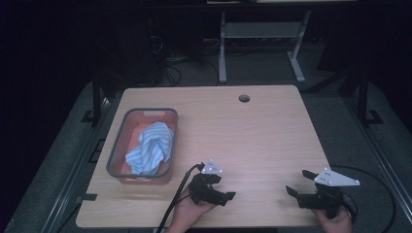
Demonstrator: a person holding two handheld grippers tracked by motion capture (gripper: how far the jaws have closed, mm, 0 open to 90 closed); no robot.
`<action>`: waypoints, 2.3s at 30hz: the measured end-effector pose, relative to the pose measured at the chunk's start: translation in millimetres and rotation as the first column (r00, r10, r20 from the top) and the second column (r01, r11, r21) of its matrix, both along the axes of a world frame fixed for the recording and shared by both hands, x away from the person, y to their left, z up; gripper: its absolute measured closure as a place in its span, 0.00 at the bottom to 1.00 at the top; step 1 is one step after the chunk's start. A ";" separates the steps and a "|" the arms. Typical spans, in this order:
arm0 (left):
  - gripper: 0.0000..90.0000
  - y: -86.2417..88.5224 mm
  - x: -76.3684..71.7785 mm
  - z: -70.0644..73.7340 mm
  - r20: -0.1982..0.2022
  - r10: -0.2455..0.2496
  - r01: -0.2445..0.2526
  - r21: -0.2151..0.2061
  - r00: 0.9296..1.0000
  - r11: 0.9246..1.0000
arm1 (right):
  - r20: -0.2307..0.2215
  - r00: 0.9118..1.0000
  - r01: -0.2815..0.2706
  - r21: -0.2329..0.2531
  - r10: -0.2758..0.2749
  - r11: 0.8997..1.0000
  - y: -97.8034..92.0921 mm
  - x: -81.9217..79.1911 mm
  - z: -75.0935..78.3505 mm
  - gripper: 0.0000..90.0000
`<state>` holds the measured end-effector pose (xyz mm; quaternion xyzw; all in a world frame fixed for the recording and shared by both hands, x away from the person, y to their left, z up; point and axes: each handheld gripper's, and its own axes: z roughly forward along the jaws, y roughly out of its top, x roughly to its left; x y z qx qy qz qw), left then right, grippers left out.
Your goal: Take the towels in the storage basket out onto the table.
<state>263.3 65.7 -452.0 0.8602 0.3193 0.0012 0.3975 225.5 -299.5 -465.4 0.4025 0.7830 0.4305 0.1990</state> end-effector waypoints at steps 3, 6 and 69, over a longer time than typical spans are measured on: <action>0.27 0.3 2.2 0.0 -0.008 0.001 -0.001 0.002 1.000 1.000 | -0.001 1.000 -0.002 0.004 0.002 1.000 0.0 0.3 -0.1 0.16; 0.27 -1.1 7.5 2.4 -0.030 -0.003 0.002 -0.018 1.000 1.000 | -0.002 1.000 -0.005 0.000 0.005 1.000 2.0 -0.5 0.4 0.16; 0.24 73.5 85.6 124.5 0.008 0.069 -0.070 0.056 0.998 0.996 | 0.001 1.000 -0.017 0.006 0.017 1.000 9.1 -2.1 2.5 0.16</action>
